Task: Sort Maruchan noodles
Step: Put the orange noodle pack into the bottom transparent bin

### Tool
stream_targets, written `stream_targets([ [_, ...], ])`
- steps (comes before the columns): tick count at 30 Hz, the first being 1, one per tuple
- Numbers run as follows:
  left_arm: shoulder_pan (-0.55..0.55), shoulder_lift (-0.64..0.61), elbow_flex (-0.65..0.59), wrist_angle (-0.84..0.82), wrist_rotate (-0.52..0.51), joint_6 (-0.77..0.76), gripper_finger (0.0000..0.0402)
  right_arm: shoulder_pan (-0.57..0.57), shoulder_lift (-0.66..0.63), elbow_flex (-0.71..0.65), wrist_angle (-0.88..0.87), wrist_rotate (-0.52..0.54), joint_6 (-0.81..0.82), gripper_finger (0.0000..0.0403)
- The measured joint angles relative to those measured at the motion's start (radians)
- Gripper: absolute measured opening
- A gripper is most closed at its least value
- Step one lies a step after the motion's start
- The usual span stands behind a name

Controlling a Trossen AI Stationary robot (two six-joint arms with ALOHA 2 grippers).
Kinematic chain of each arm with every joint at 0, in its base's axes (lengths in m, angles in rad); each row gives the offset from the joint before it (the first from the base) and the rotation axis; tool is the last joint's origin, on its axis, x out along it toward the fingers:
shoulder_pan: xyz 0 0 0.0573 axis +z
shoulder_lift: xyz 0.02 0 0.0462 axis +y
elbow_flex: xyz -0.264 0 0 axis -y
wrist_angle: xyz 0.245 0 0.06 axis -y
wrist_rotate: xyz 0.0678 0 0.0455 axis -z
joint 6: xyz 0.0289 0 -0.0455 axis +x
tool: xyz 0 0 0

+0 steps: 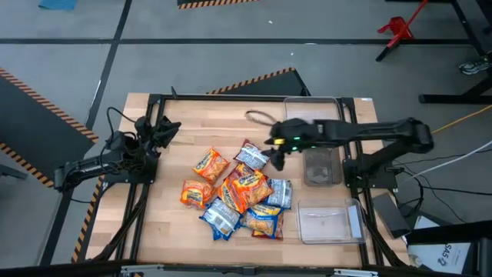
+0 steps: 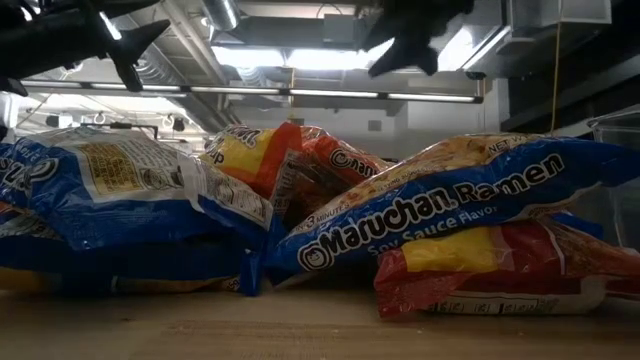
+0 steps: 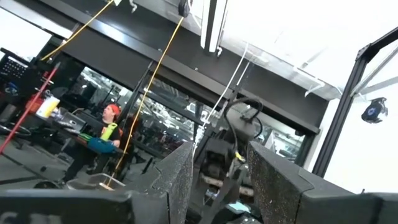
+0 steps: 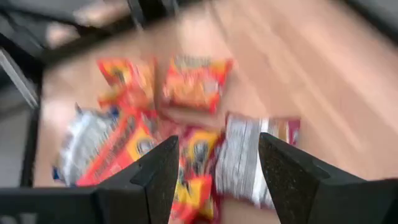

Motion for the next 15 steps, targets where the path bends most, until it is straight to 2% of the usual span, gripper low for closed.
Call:
stream_targets([
  [6, 0.000, 0.000, 0.000, 0.011, -0.041, -0.004, 0.0147, -0.001, 0.191, 0.139, -0.141, -0.012, 0.003, 0.0207],
  [15, 0.000, 0.000, 0.000, 0.053, -0.065, -0.005, 0.0147, -0.001, 0.271, 0.162, -0.207, -0.082, 0.063, 0.0207],
])
